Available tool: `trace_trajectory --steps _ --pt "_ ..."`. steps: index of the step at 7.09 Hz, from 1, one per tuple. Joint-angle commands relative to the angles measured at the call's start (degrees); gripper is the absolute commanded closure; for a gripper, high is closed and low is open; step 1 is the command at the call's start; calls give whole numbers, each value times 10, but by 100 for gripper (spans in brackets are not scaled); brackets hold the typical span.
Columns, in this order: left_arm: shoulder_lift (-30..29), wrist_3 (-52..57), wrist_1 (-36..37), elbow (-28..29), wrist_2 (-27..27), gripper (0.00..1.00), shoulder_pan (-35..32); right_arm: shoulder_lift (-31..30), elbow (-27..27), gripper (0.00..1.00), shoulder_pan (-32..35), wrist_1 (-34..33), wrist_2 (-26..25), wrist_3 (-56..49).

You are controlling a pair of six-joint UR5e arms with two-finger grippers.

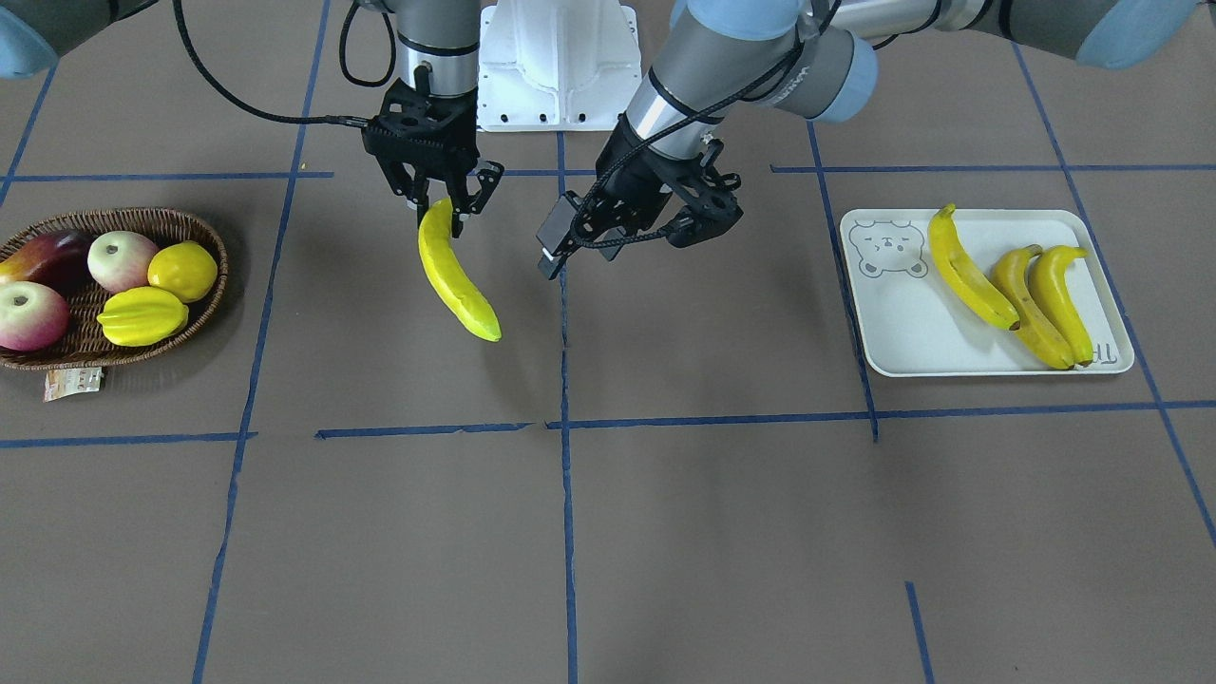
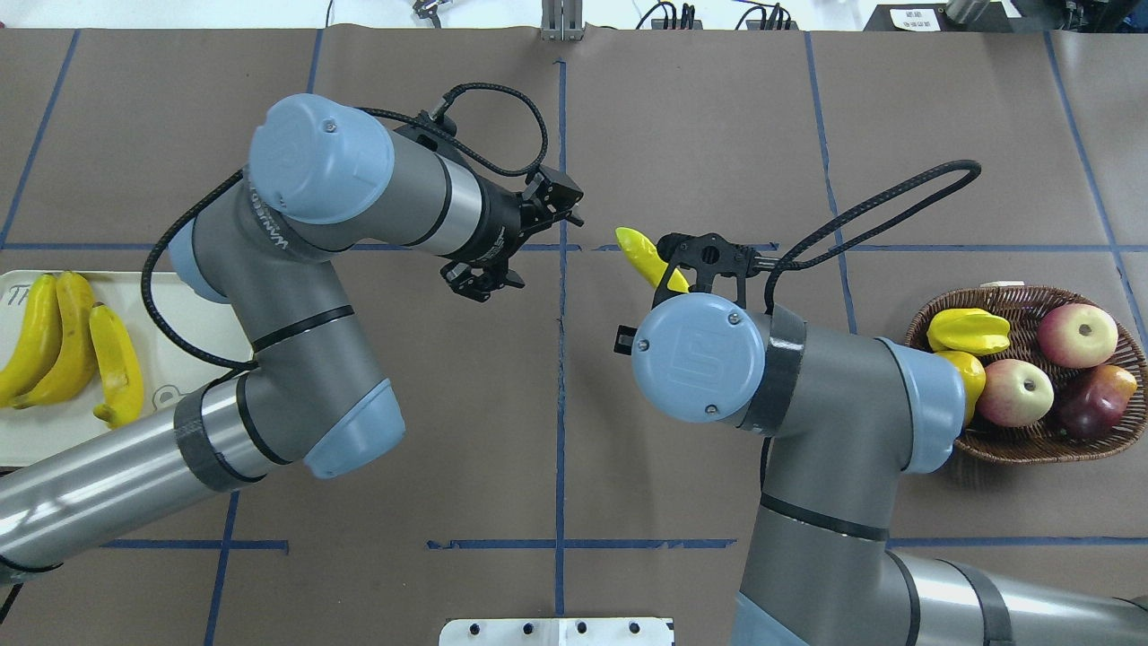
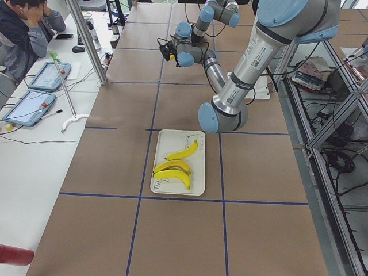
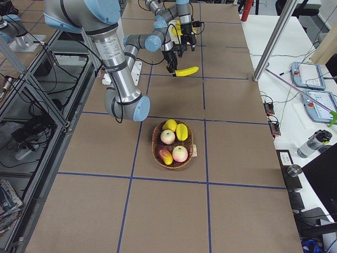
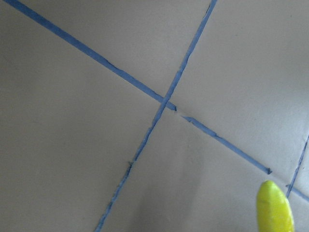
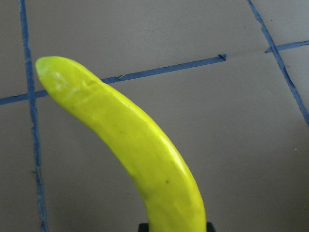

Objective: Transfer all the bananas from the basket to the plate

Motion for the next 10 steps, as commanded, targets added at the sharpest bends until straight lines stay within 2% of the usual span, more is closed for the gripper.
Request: trace_trajectory --steps 1,3,4,5,8,9,10 --pt "-30 -38 -14 40 23 1 1 19 -9 88 -23 1 -22 26" --pt "-55 -36 -13 85 23 1 3 24 -8 88 -45 1 -57 24" --pt "-60 -27 -11 94 23 1 6 24 -8 88 -61 -1 -100 18" --pt "-59 -25 -10 93 19 1 8 23 -8 88 -67 -4 -115 16" --pt "-53 -24 -9 93 18 1 18 21 -13 88 -71 -5 -126 8" --pt "-54 -24 -9 92 18 5 23 20 -16 88 -71 -5 -131 2" --pt "-53 -25 -9 89 18 18 25 21 -18 88 -71 -5 -132 2"
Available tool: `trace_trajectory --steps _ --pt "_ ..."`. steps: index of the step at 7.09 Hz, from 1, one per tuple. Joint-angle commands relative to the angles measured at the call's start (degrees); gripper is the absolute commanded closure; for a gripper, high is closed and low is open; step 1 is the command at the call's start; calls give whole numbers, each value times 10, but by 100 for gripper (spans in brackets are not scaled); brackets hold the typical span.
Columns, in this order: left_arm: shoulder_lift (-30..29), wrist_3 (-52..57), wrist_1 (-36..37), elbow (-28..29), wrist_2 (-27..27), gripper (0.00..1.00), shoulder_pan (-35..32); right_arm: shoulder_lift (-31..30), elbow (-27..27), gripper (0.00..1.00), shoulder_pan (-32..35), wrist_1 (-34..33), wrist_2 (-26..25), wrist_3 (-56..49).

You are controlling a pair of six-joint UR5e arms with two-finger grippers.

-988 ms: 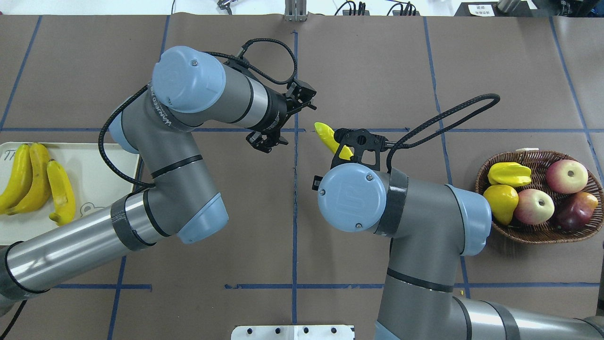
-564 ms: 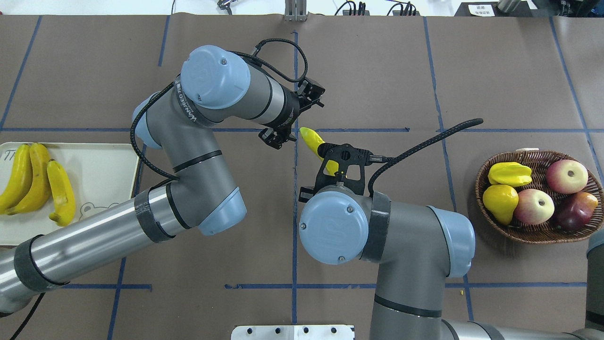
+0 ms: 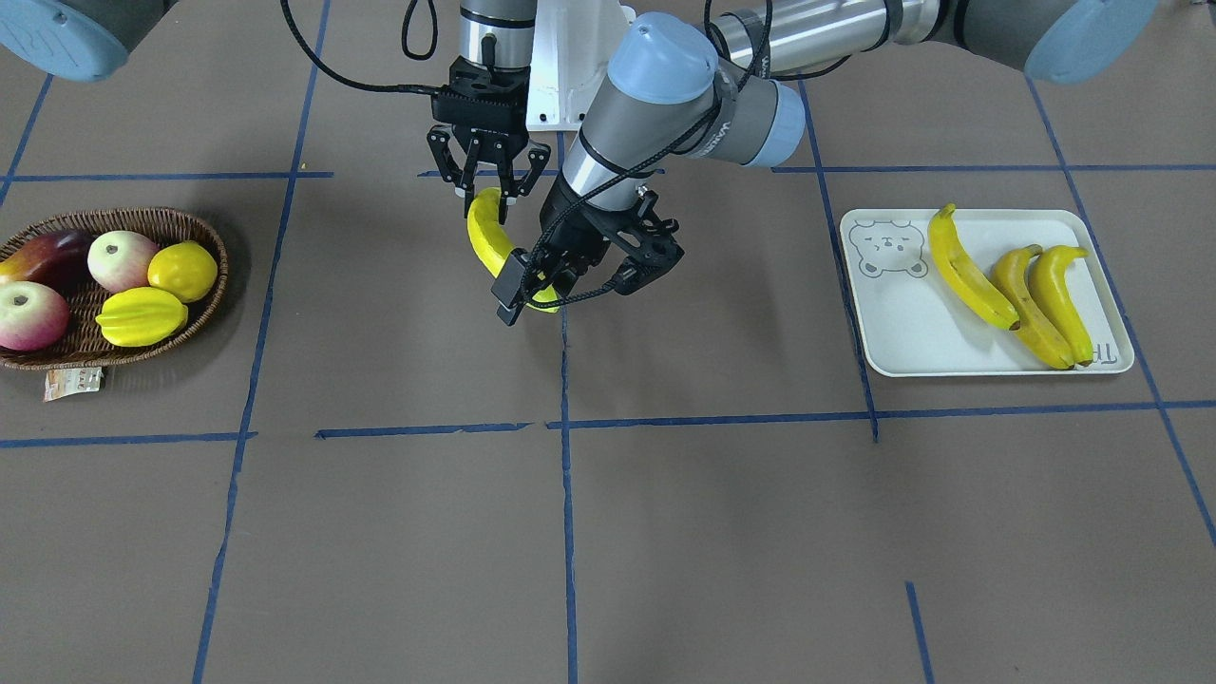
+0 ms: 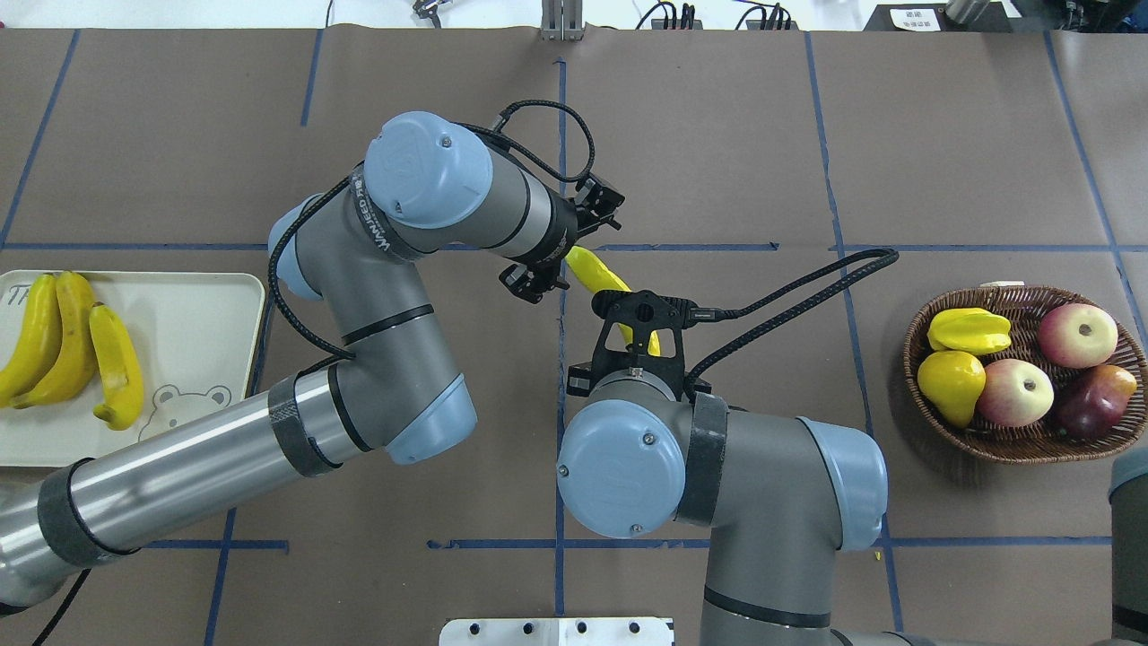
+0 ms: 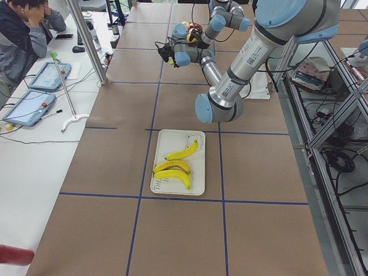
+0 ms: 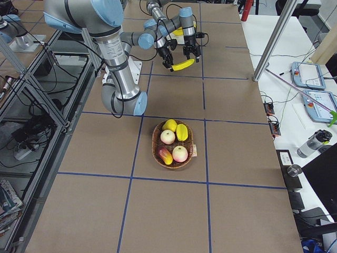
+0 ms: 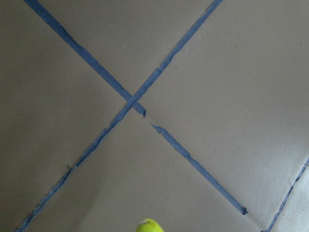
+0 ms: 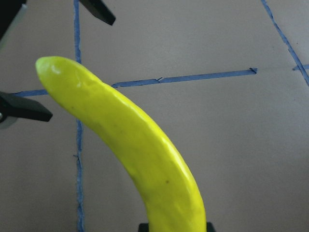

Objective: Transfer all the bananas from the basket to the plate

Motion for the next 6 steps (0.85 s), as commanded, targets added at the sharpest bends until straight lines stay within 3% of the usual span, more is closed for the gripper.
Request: trace_trajectory --steps 1,4,5,6 --pt "1 0 0 -2 0 33 9 0 -3 88 -1 0 -3 -3" --pt "1 0 0 -3 1 33 11 -1 -3 88 -1 0 -3 -3" --pt "2 0 0 -3 1 37 11 0 -3 88 -1 0 -3 -3" --pt "5 0 0 -4 1 60 11 0 -3 87 -1 0 -4 -3"
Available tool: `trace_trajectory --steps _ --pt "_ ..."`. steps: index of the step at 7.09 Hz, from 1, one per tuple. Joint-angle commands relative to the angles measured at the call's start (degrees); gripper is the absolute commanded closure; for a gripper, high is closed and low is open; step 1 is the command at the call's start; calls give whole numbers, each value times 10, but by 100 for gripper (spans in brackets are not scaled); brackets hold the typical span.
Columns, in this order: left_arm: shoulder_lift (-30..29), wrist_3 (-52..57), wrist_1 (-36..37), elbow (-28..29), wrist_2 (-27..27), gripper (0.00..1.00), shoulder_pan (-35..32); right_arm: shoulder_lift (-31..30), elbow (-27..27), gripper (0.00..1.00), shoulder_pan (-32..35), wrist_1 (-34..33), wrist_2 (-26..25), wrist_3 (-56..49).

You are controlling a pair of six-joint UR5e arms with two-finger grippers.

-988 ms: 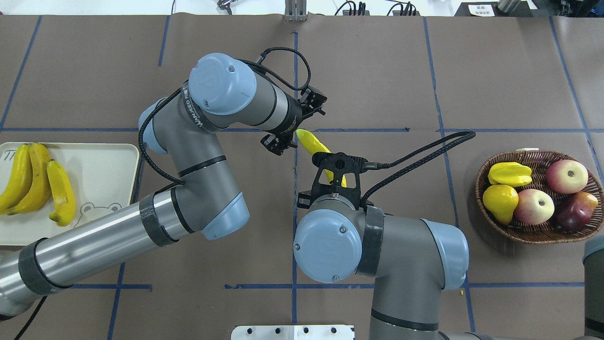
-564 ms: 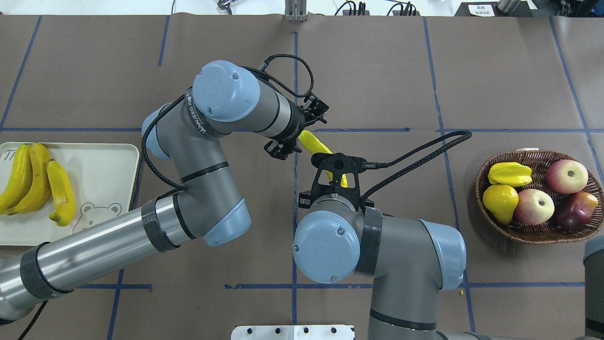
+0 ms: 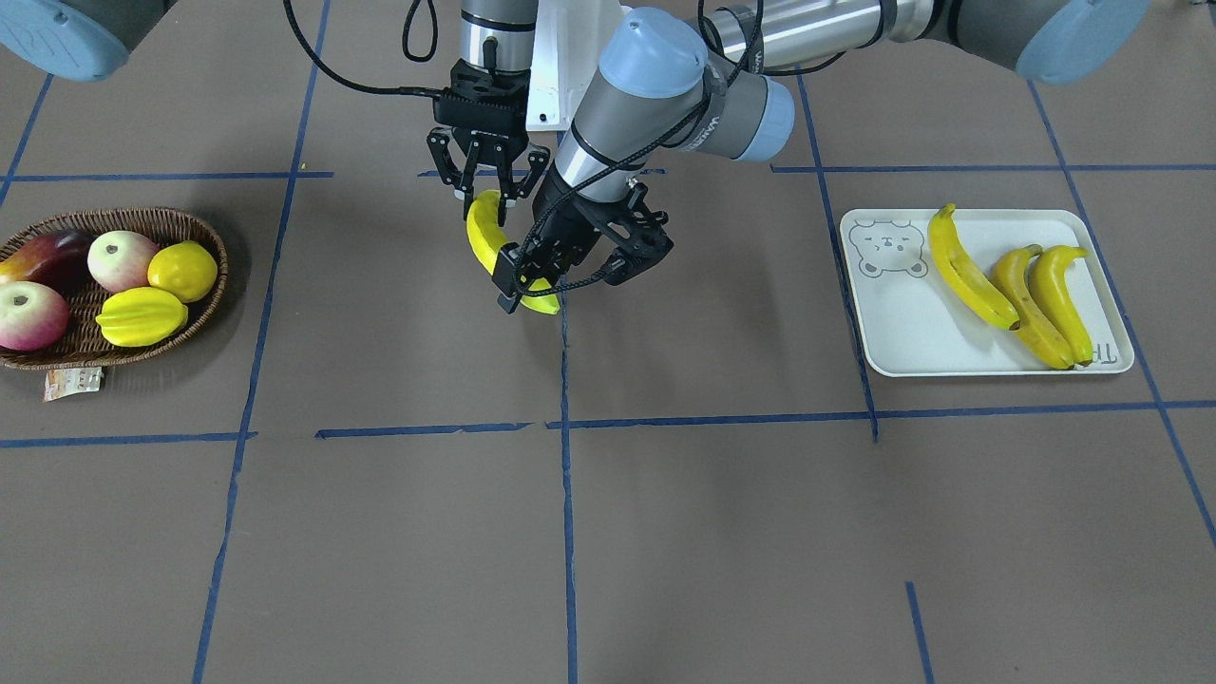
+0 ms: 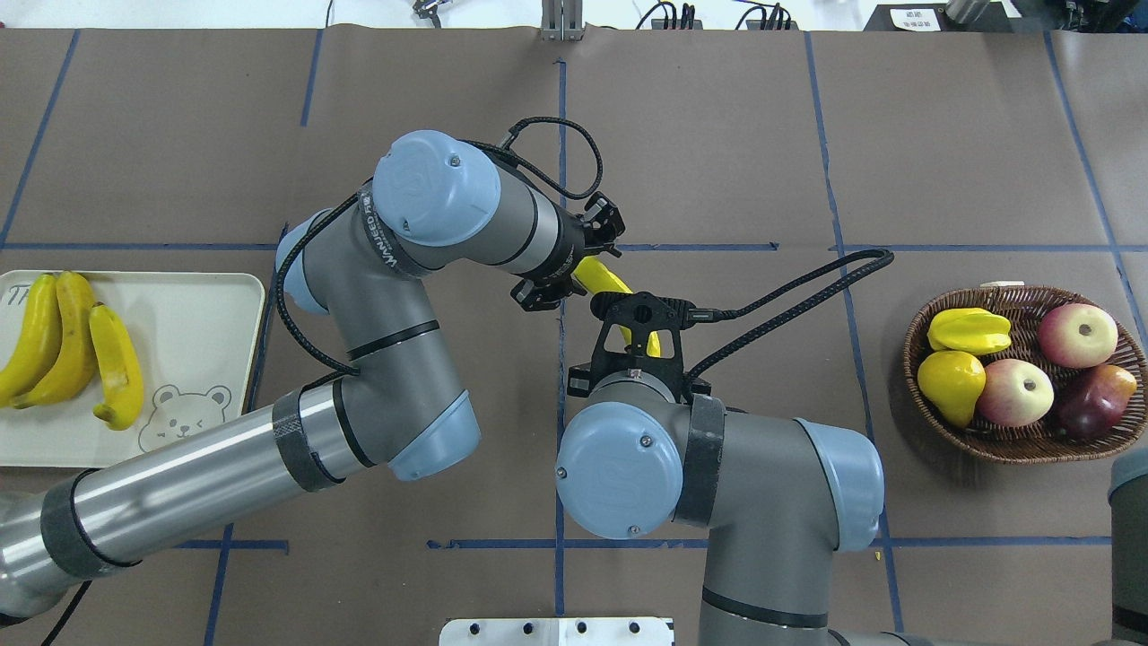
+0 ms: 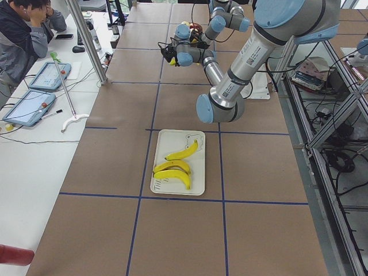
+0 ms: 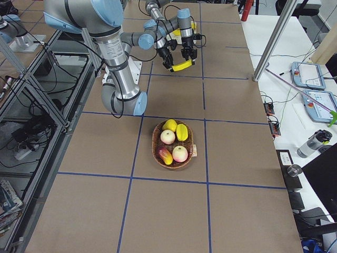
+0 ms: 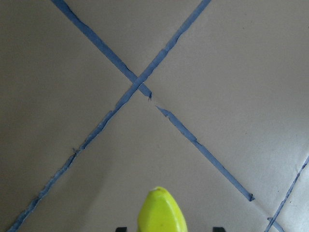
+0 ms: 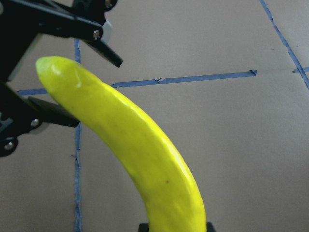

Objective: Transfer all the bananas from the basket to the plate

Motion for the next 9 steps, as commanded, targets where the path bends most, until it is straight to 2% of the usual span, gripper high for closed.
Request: trace_trajectory --steps 1,2,3,4,8,9 --pt "3 -1 -1 -1 0 87 -1 0 1 84 1 0 -1 -1" --pt "10 0 -2 -5 -1 100 -1 1 3 77 2 0 -1 0" --pt "20 0 -1 -20 -3 100 -1 -5 3 15 3 0 -2 1" --pt "32 6 -1 -33 -11 100 -4 -5 8 1 11 0 2 -1" --pt "78 26 0 -62 -27 100 -36 -6 50 0 55 0 90 -10" --pt "80 26 0 -62 -25 100 -34 -5 56 0 54 -1 91 -10"
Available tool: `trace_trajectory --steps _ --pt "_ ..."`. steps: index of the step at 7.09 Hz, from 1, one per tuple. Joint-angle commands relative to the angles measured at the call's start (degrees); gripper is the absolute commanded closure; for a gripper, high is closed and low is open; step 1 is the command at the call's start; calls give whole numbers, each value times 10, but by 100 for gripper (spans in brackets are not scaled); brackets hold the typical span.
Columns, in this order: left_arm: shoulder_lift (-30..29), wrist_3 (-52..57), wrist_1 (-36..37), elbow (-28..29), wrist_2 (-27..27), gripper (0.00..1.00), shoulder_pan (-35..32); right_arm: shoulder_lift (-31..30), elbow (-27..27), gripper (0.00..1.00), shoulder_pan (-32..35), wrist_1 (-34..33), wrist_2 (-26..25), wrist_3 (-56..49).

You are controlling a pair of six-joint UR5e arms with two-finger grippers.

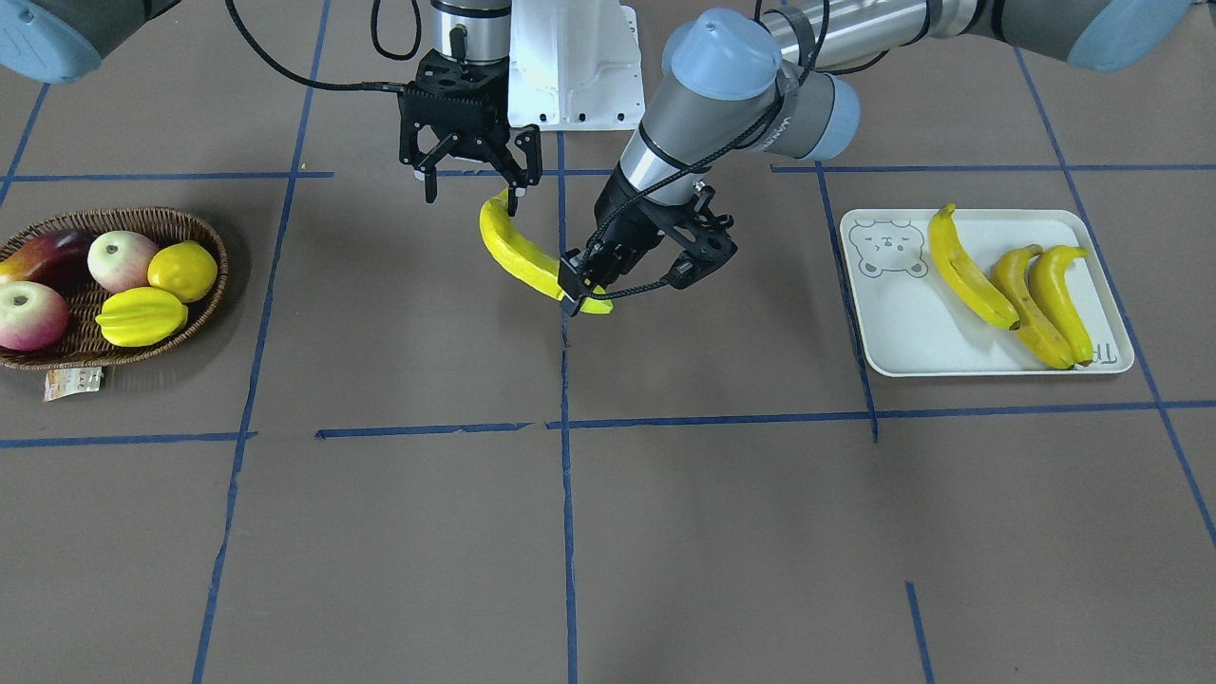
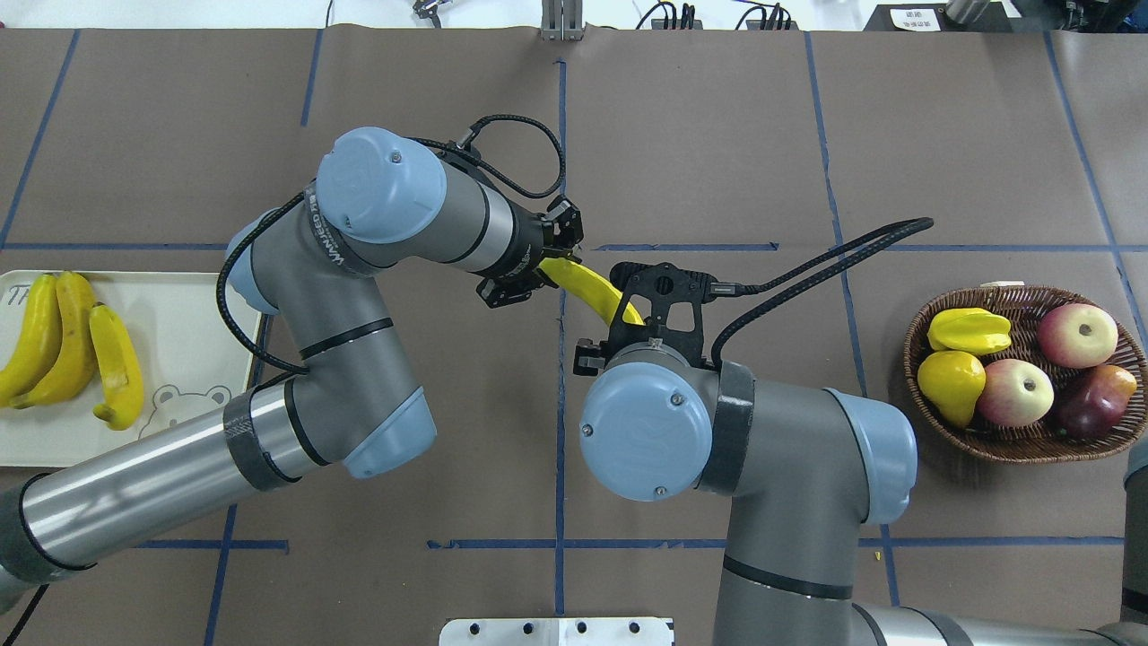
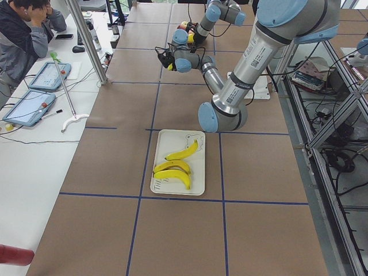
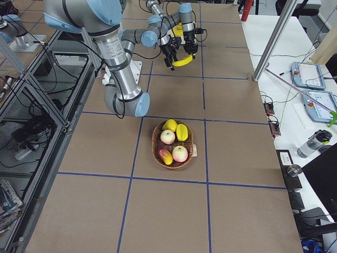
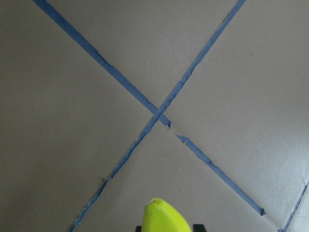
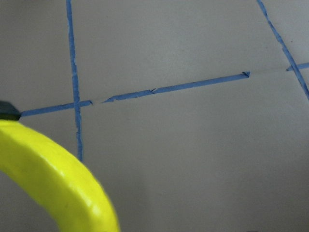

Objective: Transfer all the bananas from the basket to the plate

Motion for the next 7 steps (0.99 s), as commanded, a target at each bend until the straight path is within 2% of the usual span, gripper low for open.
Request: trace_trajectory --steps 1,4,5,6,7 --pt "7 0 0 -5 -1 100 0 6 9 0 -2 2 10 -2" --pt "17 9 0 -7 -1 100 -3 6 18 0 -4 2 16 -4" --pt "31 13 1 -16 -4 100 -11 6 19 0 15 1 48 -20" --pt "58 25 2 -36 -6 100 -20 2 19 0 51 0 103 -40" --pt "93 35 19 -74 -16 100 -32 -4 19 0 85 0 146 -72"
